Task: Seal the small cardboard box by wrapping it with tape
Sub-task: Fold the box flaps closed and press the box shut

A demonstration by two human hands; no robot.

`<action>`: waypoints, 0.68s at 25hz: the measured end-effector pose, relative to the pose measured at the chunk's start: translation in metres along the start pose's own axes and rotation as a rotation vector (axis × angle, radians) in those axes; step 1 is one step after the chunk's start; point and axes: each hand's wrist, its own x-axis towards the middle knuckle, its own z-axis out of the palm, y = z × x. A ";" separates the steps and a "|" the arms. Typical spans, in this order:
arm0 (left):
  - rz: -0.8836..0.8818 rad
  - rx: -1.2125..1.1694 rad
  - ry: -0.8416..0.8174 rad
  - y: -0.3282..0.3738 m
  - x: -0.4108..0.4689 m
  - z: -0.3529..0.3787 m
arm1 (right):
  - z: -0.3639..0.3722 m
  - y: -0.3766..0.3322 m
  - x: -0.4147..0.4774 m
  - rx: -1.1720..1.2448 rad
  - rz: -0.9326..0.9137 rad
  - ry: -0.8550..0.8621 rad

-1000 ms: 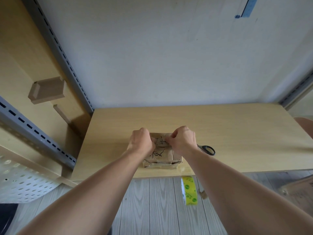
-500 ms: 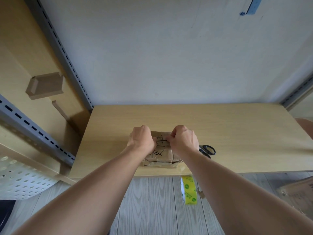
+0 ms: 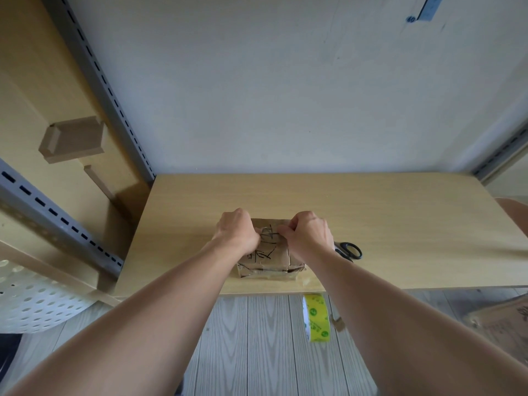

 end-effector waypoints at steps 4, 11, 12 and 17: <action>-0.014 -0.039 -0.011 -0.003 0.004 0.001 | -0.001 0.001 0.003 0.032 0.010 -0.021; -0.003 0.085 -0.003 -0.004 0.003 0.008 | -0.002 0.000 -0.001 -0.049 -0.003 -0.010; -0.004 0.091 -0.013 -0.005 0.002 0.007 | -0.002 0.000 -0.002 -0.051 -0.003 -0.006; -0.116 -0.150 -0.151 -0.026 0.003 0.002 | -0.001 -0.002 -0.005 -0.035 -0.022 0.035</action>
